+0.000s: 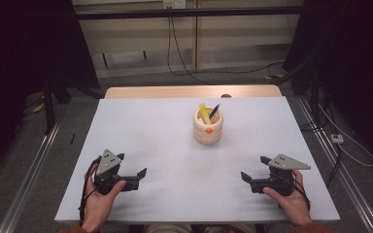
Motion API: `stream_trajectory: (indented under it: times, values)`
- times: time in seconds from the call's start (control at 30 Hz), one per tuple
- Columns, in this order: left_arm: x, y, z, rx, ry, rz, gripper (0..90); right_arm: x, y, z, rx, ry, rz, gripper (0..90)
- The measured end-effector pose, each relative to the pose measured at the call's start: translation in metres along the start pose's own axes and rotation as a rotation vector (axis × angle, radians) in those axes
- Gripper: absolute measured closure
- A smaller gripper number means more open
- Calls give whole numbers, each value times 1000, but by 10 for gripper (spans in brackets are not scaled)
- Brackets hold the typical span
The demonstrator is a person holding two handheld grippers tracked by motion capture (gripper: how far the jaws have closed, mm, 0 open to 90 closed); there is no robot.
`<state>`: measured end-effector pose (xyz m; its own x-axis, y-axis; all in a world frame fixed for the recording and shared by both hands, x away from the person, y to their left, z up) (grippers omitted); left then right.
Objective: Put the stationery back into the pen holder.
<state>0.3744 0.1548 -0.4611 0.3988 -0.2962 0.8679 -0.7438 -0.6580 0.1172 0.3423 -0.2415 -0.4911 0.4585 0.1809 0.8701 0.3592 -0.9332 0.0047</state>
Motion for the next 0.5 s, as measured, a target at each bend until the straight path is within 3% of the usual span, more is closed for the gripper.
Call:
stream_trajectory:
  times: [0.13,0.2,0.5]
  values:
    - [-5,-2,-1,19,9,-22,64,0,0,-1,-2,3,-1,47]
    - [-8,-3,-1,26,10,-9,64,0,0,-1,1,3,-2,47]
    - [-11,-1,2,3,14,-18,64,-1,1,0,4,-1,-4,46]
Point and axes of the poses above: each handheld gripper's, and its own axes: z roughly forward along the jaws, x roughly out of its top, y roughly to its right, the point moved 8 cm from there along z, roughly forward along the jaws, and after that the axes turned 11 degrees about -x, right-handed, at the moved point
